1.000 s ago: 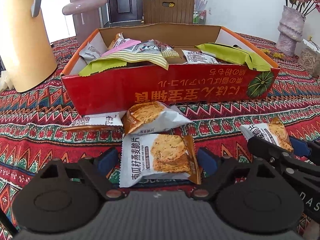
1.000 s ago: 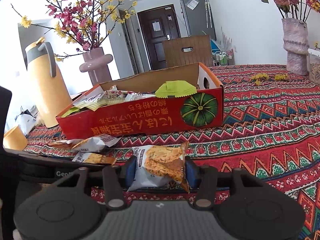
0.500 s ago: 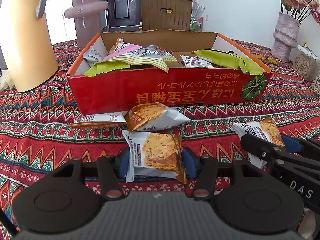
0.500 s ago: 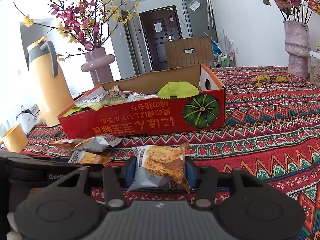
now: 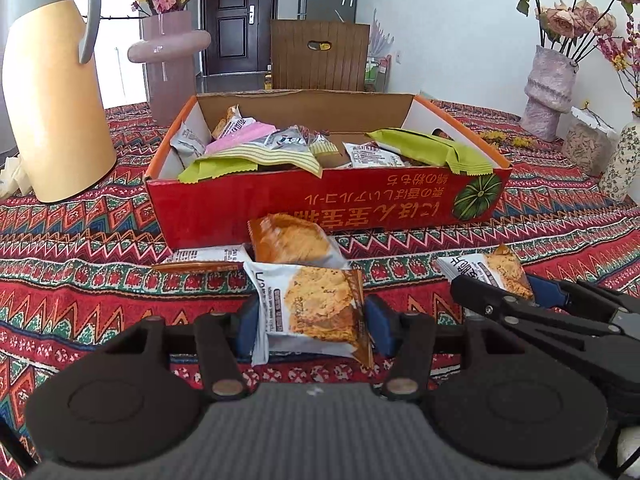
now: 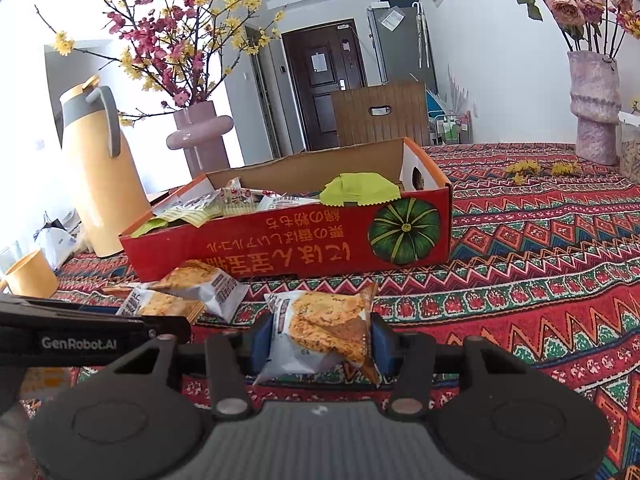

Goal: Organize snacks
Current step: 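Lift both held packets and carry them over the cardboard box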

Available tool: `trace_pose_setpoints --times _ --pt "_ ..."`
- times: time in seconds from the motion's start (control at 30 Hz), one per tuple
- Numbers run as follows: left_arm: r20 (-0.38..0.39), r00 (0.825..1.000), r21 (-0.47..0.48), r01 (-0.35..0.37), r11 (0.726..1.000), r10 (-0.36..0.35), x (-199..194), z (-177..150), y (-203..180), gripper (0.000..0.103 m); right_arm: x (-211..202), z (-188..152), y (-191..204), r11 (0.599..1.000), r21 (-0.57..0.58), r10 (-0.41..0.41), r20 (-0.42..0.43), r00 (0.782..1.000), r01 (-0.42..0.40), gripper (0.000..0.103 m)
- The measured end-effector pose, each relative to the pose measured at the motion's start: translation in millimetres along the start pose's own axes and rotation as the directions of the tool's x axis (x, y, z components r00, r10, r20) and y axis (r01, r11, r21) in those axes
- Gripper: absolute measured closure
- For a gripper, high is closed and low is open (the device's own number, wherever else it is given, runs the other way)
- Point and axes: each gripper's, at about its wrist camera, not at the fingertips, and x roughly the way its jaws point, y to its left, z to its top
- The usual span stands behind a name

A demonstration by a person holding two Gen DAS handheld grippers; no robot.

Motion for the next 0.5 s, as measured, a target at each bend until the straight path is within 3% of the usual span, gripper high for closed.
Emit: trace_pose_setpoints --times 0.5 --pt "0.125 0.992 0.023 0.009 1.0 -0.012 -39.6 25.7 1.1 0.047 -19.1 17.5 11.3 0.998 -0.062 -0.026 0.07 0.997 0.03 0.054"
